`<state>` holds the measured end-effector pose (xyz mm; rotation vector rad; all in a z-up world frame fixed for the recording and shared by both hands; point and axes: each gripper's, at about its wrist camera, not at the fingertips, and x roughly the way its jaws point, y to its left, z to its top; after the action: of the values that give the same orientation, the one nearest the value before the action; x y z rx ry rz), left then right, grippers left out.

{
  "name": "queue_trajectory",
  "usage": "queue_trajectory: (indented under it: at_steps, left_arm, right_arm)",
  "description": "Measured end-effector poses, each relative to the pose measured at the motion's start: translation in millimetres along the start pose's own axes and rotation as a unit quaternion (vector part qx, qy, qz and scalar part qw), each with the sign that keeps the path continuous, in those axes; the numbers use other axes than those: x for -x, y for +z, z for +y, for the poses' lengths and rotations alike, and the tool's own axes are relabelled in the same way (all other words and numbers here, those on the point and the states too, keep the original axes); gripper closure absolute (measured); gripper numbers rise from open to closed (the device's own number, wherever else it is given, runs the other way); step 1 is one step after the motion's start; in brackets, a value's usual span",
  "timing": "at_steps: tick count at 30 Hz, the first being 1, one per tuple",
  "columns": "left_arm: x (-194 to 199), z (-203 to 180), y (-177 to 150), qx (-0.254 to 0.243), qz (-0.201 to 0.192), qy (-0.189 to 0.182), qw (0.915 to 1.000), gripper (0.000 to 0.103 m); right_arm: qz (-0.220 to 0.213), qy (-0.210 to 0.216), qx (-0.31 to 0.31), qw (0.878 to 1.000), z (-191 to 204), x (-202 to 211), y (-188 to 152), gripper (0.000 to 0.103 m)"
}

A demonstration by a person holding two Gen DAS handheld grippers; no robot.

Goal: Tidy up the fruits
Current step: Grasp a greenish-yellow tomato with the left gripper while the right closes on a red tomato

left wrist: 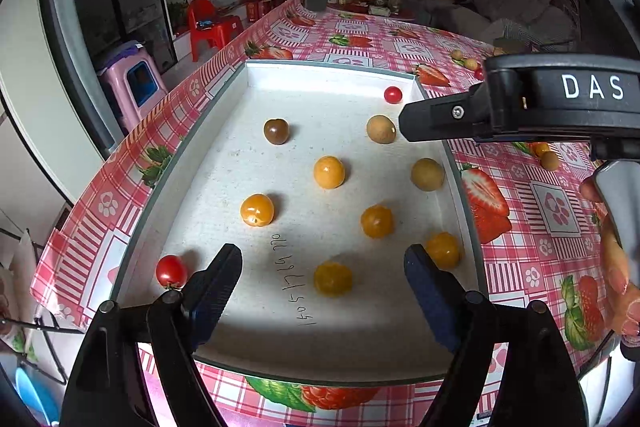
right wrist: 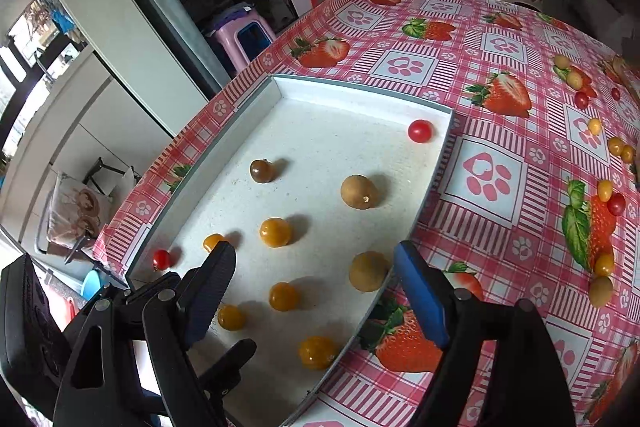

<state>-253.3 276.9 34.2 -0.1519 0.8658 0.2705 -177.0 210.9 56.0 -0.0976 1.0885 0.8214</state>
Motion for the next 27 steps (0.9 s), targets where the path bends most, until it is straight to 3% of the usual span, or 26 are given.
queue_trajectory:
  at_steps: [7, 13, 21, 27]
  left_arm:
    - [12, -29, 20, -0.022, -0.013, -0.015, 0.9996, 0.019]
    - [16, -86, 39, -0.068, -0.015, -0.052, 0.9962, 0.019]
    - [-6, -171, 60, -0.119, 0.005, -0.097, 0.9882, 0.019]
    - [-39, -212, 73, -0.128, 0.020, -0.111, 0.9853, 0.019]
  right_arm:
    - [-0.031, -0.037, -0.072, 0.996, -73, 42, -16, 0.014]
    - [-0.049, -0.110, -0.120, 0.985, -148, 80, -40, 0.014]
    - [-0.055, -0.174, -0.172, 0.968, -233, 125, -71, 0.014]
    - [-0.053, -0.179, -0.178, 0.966, -267, 136, -65, 0.014]
